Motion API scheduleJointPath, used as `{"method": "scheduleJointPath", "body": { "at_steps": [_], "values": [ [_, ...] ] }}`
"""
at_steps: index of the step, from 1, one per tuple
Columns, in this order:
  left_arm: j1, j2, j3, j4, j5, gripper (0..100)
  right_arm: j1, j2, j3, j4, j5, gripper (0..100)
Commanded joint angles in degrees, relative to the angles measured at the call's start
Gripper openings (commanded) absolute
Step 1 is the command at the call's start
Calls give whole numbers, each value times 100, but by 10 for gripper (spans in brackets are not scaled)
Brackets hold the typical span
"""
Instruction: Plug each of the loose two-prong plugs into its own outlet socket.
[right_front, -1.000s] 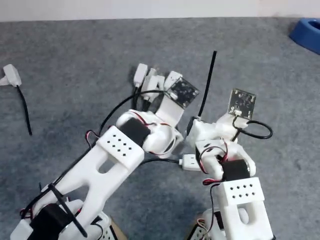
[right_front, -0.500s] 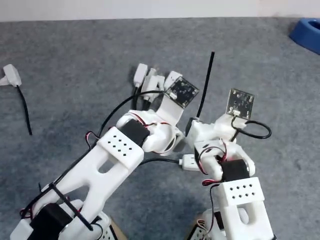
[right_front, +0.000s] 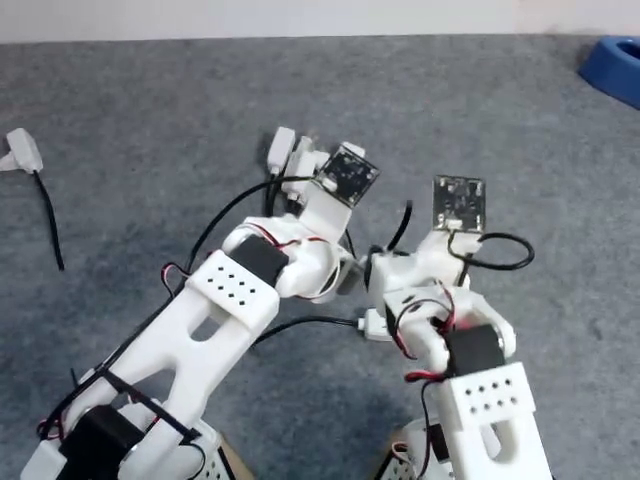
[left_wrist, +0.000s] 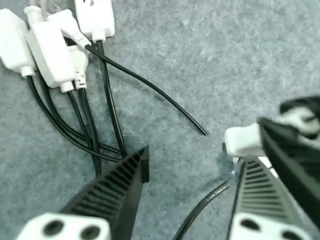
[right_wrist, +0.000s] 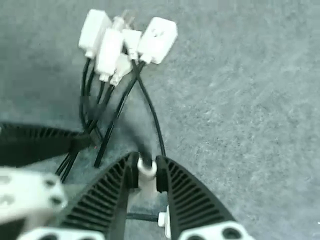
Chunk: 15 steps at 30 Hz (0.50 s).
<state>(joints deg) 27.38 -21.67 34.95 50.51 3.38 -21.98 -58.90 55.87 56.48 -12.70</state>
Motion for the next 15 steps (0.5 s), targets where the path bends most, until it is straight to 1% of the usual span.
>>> {"method": "scheduleJointPath", "body": {
  "at_steps": [1,5,10,13,15],
  "values": [
    [-171,-154,-110,-176,26,274,-180,110,-286,418,334,6],
    [-171,-154,-110,-158,26,274,-154,101,-303,637,615,6],
    [-171,-163,-110,-158,26,274,-136,101,-277,646,747,6],
    [-180,-163,-110,-158,26,274,84,101,-295,646,765,6],
    [-277,-163,-119,-158,26,274,286,101,-303,690,1011,6]
  ]
}}
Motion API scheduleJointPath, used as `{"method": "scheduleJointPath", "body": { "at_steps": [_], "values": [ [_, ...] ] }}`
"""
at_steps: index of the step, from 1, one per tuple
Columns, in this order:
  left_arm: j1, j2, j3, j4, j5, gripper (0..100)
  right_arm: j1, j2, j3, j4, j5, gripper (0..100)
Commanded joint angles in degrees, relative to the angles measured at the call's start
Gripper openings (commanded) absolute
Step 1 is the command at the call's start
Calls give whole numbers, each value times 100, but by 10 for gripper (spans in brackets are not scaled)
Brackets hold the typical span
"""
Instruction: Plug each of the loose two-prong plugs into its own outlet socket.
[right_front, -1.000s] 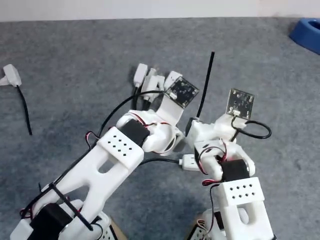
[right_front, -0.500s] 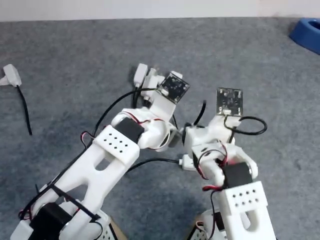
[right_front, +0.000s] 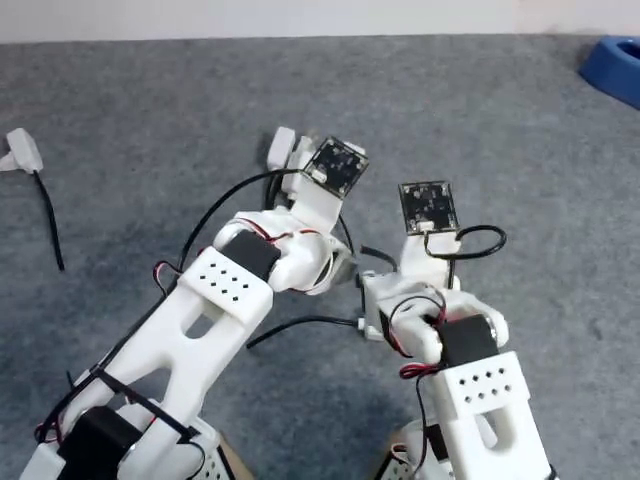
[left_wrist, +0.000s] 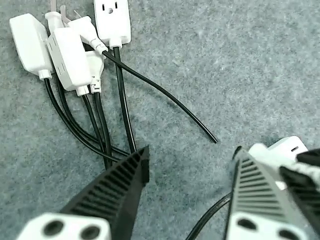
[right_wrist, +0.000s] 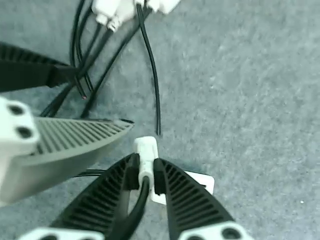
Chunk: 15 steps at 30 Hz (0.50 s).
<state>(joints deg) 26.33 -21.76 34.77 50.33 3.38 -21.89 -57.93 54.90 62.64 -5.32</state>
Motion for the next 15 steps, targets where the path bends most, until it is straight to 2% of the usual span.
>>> {"method": "scheduleJointPath", "body": {
  "at_steps": [1,6,15],
  "values": [
    [-233,-154,-101,-141,18,274,400,13,-224,171,413,6],
    [-734,-154,-110,-176,-167,274,690,75,-242,866,862,6],
    [-1657,-136,-57,-334,-141,274,567,1666,-1516,1754,765,6]
  ]
}}
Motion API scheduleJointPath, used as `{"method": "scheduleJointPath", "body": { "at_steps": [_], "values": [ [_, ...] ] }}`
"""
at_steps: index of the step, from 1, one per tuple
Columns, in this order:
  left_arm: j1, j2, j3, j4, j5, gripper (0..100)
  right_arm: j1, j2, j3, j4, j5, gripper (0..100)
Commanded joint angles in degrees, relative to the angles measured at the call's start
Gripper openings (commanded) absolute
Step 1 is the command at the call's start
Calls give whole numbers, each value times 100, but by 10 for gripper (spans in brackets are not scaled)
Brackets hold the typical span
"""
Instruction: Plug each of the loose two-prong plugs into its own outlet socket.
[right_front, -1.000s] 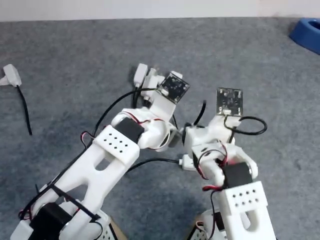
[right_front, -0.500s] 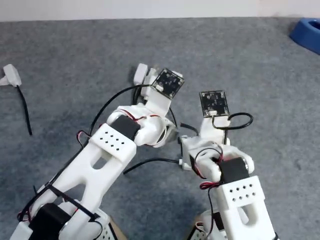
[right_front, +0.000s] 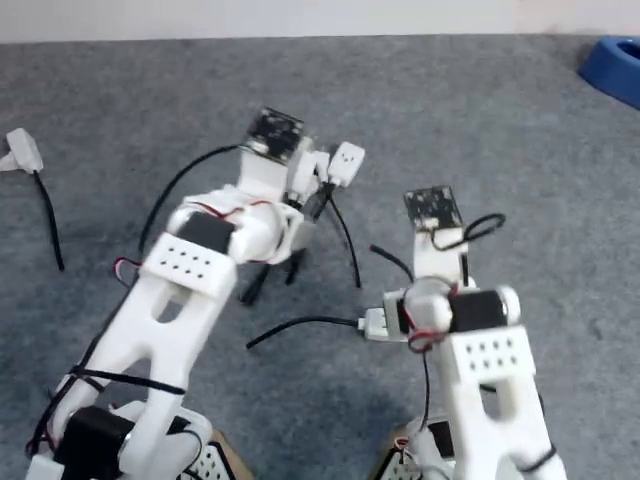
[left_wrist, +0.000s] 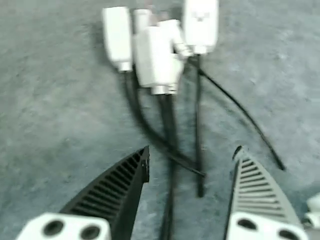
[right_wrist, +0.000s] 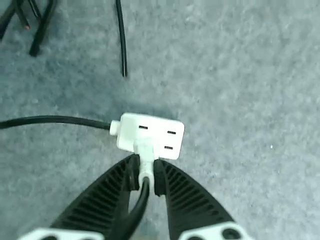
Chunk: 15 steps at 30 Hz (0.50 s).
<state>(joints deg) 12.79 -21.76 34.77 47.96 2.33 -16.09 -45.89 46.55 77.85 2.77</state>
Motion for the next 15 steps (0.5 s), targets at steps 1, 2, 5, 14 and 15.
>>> {"method": "scheduleJointPath", "body": {
  "at_steps": [1,2,5,14,15],
  "values": [
    [-330,-136,-57,-97,-44,274,-13,593,-831,251,-88,6],
    [-338,-136,-57,-97,-53,274,-22,681,-954,259,-123,6],
    [-347,-136,-57,-97,-62,274,-22,787,-1253,259,-237,6],
    [-637,-136,-57,-246,-62,274,-233,840,-787,22,-448,6],
    [-646,-136,-57,-246,-62,274,-303,840,-673,-75,-466,6]
  ]
}}
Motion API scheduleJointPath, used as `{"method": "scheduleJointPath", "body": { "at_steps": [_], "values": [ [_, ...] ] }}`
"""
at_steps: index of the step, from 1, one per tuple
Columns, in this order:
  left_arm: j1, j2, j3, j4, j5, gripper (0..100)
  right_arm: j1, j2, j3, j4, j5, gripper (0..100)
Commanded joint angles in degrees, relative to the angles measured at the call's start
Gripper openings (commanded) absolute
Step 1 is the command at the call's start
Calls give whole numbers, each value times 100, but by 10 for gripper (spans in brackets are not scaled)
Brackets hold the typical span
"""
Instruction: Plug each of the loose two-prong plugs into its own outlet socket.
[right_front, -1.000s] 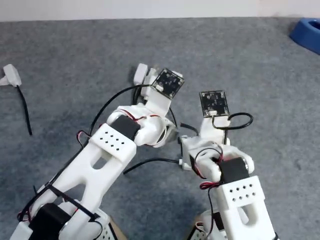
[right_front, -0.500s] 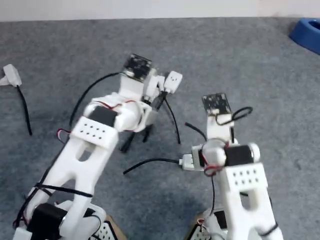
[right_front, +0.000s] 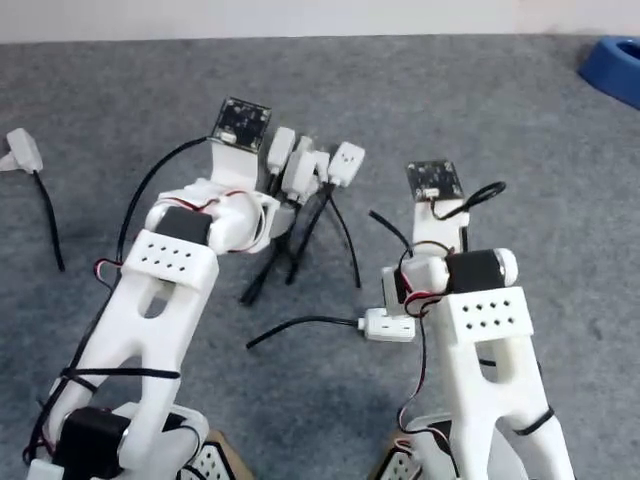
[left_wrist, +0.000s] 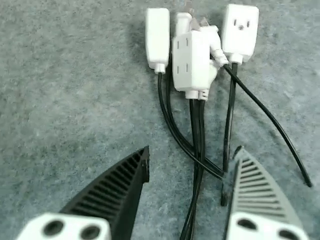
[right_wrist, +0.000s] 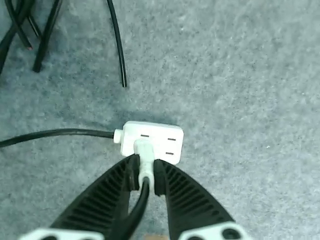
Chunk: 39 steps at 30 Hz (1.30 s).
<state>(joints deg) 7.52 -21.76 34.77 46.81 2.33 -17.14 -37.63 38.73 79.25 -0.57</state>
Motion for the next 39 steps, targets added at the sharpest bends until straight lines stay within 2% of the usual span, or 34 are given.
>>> {"method": "scheduleJointPath", "body": {
  "at_steps": [1,13,19,30,39],
  "values": [
    [-119,-136,-57,-132,-62,274,-277,13,215,-321,-149,6],
    [-127,-136,13,-149,-62,274,-365,13,549,-725,-176,6],
    [-127,-145,4,-149,-62,274,31,22,602,-673,-62,6],
    [-127,-145,31,-229,-62,274,40,40,611,-629,-9,6],
    [-127,-145,31,-229,-53,274,22,1534,602,-1209,-123,6]
  ]
}}
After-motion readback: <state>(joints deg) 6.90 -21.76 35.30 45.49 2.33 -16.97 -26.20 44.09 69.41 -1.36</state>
